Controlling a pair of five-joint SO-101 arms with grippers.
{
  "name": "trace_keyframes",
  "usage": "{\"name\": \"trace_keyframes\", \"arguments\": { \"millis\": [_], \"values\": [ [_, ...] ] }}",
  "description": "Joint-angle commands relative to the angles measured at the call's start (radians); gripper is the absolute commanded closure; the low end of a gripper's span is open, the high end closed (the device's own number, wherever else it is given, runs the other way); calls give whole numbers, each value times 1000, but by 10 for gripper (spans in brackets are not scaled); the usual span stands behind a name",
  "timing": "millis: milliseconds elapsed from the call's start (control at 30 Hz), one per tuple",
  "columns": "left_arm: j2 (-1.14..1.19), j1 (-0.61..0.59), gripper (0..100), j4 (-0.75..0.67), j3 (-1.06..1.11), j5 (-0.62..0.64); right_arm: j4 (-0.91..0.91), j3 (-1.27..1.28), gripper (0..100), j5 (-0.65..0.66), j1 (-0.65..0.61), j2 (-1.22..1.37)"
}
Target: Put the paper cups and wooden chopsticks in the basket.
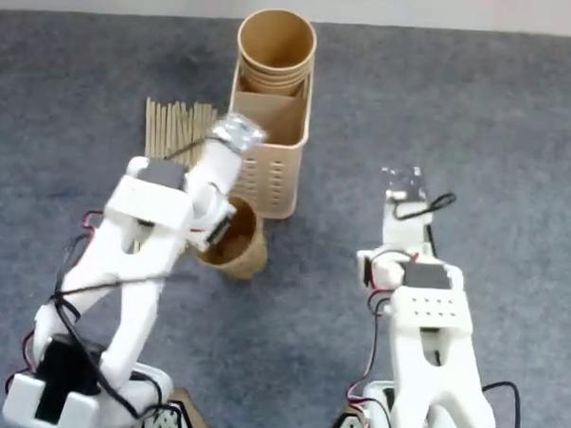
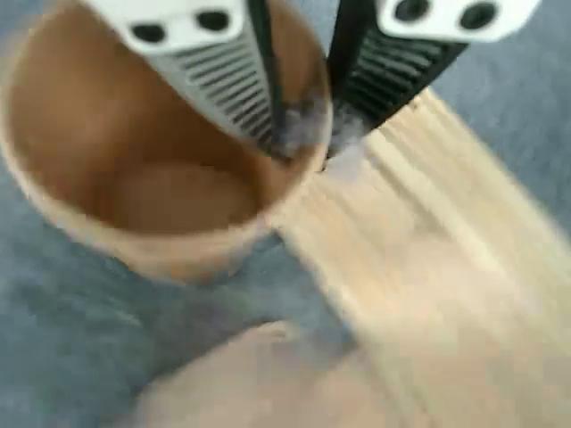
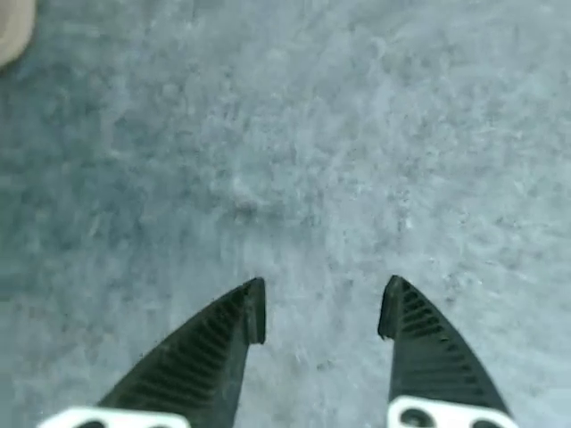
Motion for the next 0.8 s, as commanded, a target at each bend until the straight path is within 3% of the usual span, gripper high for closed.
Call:
{"name": "trace_keyframes", "arguments": {
  "millis": [0, 133, 367, 600, 767],
  "values": [
    [-27, 1, 996, 37, -19, -74, -82, 38, 785, -37, 13, -31],
    [-27, -25, 996, 172, -162, -101, -137, 94, 785, -37, 10, -31],
    [-25, -30, 996, 588, -590, -101, -168, 133, 785, -37, 7, -28],
    [-99, -58, 996, 574, -932, -98, -168, 134, 785, -37, 2, -27],
    [-97, -25, 996, 354, -1130, -8, -168, 136, 785, -34, -59, -27]
  ]
}}
